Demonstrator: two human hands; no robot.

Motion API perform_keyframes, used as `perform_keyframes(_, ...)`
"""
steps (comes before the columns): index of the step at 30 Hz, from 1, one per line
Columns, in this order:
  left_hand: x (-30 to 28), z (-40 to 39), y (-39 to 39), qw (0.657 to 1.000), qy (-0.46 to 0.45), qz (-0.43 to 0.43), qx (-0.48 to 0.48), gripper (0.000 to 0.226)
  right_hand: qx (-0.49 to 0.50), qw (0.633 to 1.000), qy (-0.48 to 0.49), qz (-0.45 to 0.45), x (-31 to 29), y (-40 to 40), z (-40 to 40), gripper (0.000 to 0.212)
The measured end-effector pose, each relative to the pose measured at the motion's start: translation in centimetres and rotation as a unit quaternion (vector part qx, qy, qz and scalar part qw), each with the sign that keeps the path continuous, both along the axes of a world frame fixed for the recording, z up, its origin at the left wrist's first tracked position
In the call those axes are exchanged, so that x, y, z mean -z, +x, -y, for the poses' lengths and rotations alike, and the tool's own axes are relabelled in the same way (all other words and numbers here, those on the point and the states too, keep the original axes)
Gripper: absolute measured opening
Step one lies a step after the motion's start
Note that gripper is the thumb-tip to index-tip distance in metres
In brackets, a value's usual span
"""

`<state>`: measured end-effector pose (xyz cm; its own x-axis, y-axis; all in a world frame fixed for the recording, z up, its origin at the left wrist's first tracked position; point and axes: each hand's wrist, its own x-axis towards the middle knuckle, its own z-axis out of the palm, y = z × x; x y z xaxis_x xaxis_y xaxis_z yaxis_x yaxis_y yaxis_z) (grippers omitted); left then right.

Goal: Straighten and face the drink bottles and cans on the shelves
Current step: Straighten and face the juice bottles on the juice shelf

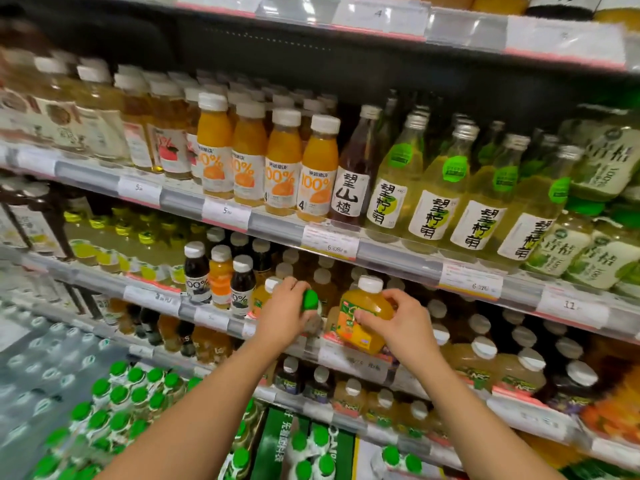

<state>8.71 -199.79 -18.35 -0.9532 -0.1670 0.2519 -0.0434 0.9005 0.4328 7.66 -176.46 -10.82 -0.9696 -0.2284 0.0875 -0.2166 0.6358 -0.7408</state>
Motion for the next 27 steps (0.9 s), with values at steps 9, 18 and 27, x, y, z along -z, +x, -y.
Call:
perform_keyframes(9, -4.7, 3.1, 8.0, 0.951, 0.265, -0.127, -0.102, 0.039, -0.081, 0.995, 0.053, -0.001, 0.3, -3.0, 7.5, 0.055)
perform_keyframes(18, -2.8, 3.2, 11.6, 0.925, 0.305, -0.152, -0.169, 0.037, -0.101, 0.969, 0.225, -0.001, 2.5, -5.1, 12.1, 0.051)
perform_keyframes(27, -2.1, 2.9, 12.2, 0.937, 0.288, -0.127, -0.154, 0.041, -0.124, 0.970, 0.207, -0.006, 3.2, -6.8, 11.6, 0.069)
